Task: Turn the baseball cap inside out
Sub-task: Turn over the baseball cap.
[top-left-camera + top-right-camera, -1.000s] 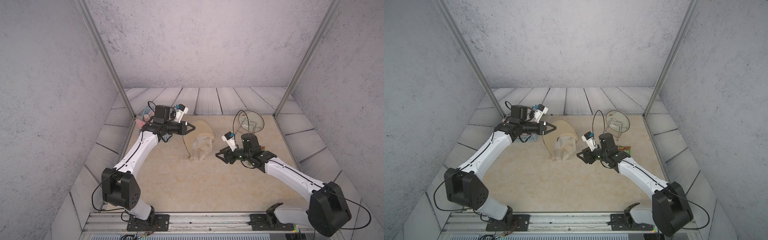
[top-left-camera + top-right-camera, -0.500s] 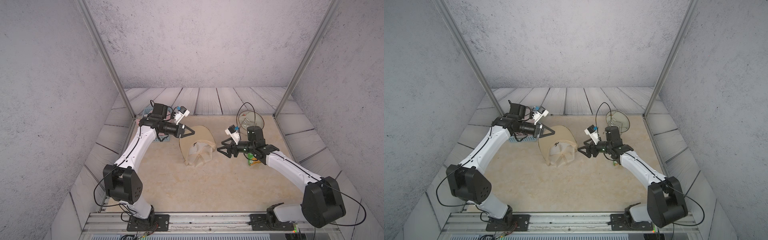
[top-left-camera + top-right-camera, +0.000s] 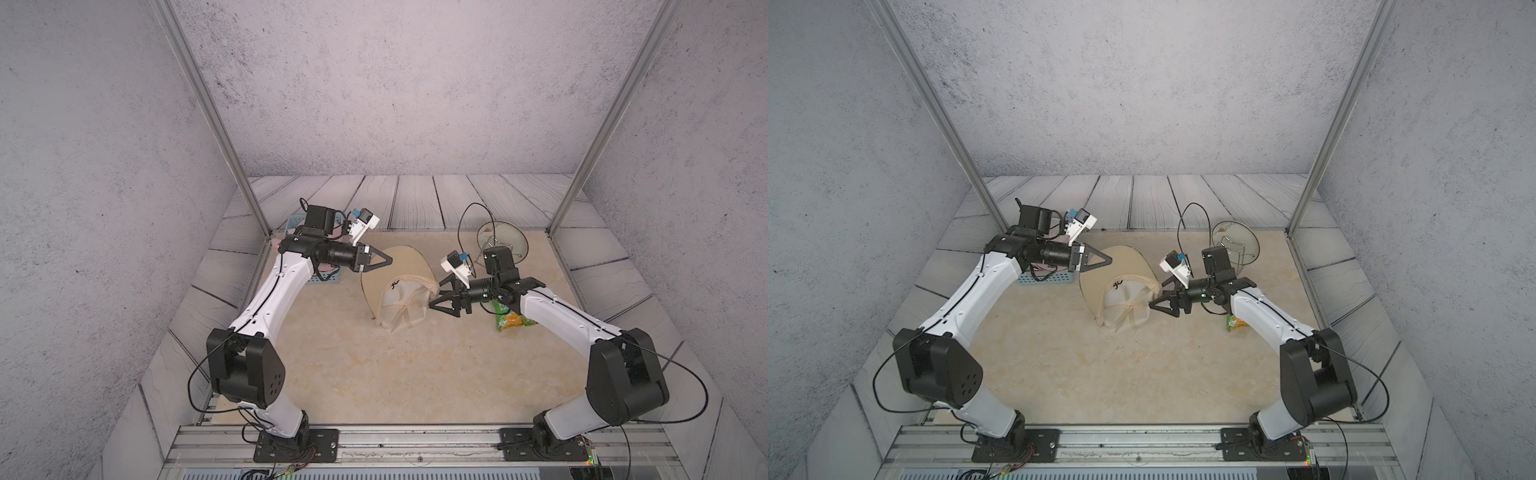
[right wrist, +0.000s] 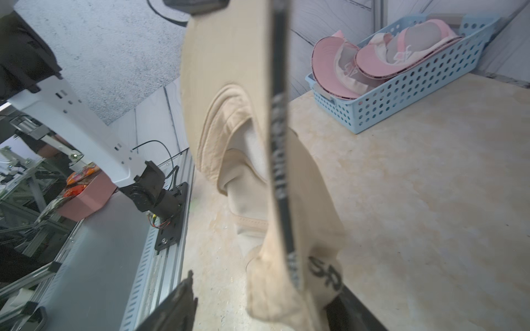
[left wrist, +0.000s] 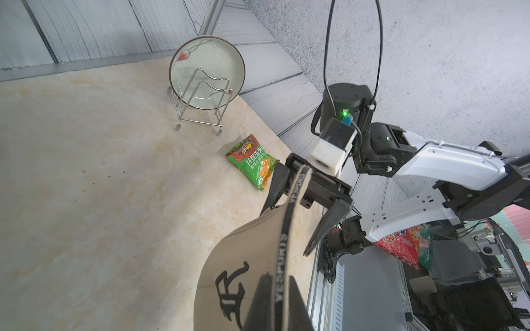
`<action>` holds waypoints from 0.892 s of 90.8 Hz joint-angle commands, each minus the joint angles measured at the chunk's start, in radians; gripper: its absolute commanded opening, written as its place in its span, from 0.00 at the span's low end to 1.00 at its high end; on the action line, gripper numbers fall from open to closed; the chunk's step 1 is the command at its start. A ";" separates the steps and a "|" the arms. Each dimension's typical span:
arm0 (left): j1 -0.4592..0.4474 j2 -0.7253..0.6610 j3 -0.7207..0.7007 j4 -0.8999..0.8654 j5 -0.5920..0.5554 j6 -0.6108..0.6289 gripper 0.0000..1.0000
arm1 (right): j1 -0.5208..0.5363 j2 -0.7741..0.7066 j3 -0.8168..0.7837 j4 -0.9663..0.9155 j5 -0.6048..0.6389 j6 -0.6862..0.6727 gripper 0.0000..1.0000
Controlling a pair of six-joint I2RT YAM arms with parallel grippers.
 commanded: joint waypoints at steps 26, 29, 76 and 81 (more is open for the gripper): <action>-0.002 -0.042 -0.051 0.238 0.054 -0.178 0.00 | 0.011 0.028 -0.025 0.015 -0.100 0.048 0.48; -0.002 -0.043 -0.054 0.238 0.056 -0.180 0.00 | 0.011 0.031 -0.022 0.017 -0.091 0.059 0.40; -0.003 -0.132 -0.188 0.549 -0.248 -0.613 0.00 | 0.012 -0.008 -0.077 -0.103 1.026 0.546 0.00; -0.003 -0.151 -0.220 0.618 -0.279 -0.661 0.00 | 0.012 -0.004 -0.075 -0.119 1.061 0.567 0.00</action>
